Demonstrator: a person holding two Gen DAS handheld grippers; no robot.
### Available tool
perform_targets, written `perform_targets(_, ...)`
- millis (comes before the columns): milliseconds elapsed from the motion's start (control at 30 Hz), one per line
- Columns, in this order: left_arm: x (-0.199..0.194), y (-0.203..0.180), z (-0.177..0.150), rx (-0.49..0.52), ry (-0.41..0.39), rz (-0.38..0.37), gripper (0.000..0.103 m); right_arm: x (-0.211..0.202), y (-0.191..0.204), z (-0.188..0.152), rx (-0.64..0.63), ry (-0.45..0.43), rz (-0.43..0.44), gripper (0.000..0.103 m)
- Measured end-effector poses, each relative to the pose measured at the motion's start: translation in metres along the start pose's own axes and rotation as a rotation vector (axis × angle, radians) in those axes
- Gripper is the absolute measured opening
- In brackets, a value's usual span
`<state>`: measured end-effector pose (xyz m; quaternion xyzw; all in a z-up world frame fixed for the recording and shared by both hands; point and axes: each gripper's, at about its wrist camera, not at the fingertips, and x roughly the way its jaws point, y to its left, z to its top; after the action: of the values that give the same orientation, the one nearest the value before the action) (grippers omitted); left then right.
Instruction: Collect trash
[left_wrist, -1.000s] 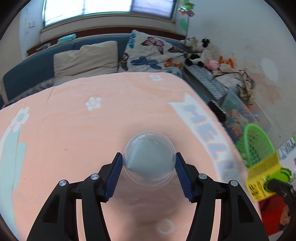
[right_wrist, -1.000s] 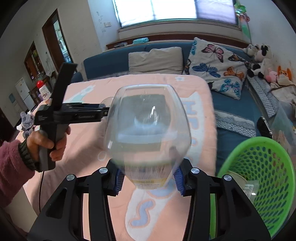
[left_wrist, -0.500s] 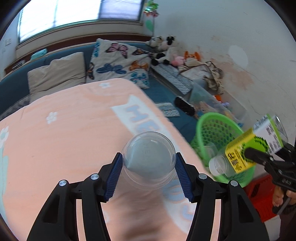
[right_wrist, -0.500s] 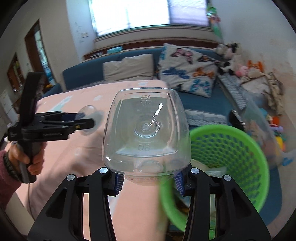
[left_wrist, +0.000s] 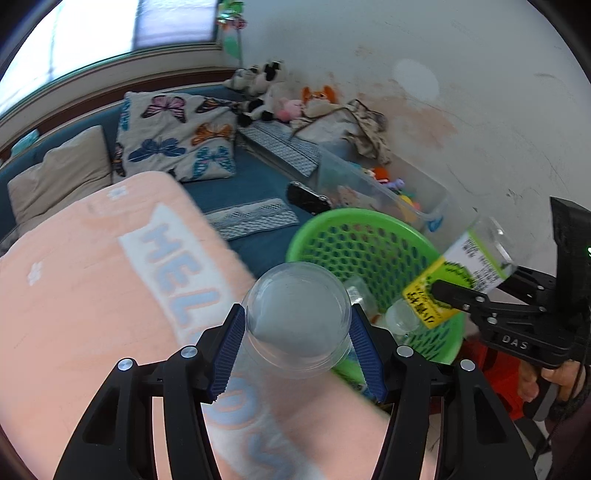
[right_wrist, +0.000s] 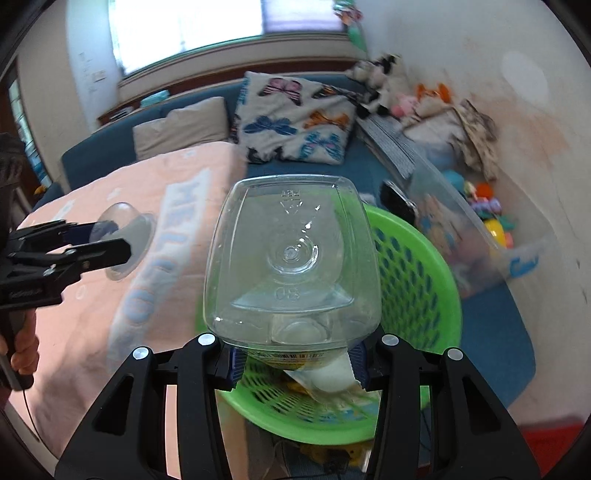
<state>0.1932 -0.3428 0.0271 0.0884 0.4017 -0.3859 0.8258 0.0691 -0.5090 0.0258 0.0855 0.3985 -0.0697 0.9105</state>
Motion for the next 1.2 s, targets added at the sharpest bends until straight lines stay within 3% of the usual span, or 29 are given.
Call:
perform_targets(133, 0.013, -0.018, 0.002, 0.021, 0.019, -0.019, 0.056, -0.003, -0.018, -0.003, 0.044, -0.007, -0.024, 0.064)
perform_targets(433, 0.042, -0.045, 0.005, 0.033, 0.063, -0.043, 0.056, -0.02, -0.04, -0.009, 0.08, -0.039, -0.046, 0.065)
perform_targets(833, 0.054, -0.056, 0.005, 0.038, 0.092, -0.045, 0.057, -0.036, -0.038, -0.013, 0.078, -0.071, -0.023, 0.069)
perform_targets(967, 0.053, -0.058, 0.005, 0.038, 0.085, -0.038, 0.071, -0.04, -0.034, -0.015, 0.065, -0.082, -0.019, 0.07)
perform_targets(1200, 0.047, -0.059, 0.002, 0.046, 0.079, -0.035, 0.077, -0.048, -0.028, -0.018, 0.06, -0.093, -0.004, 0.071)
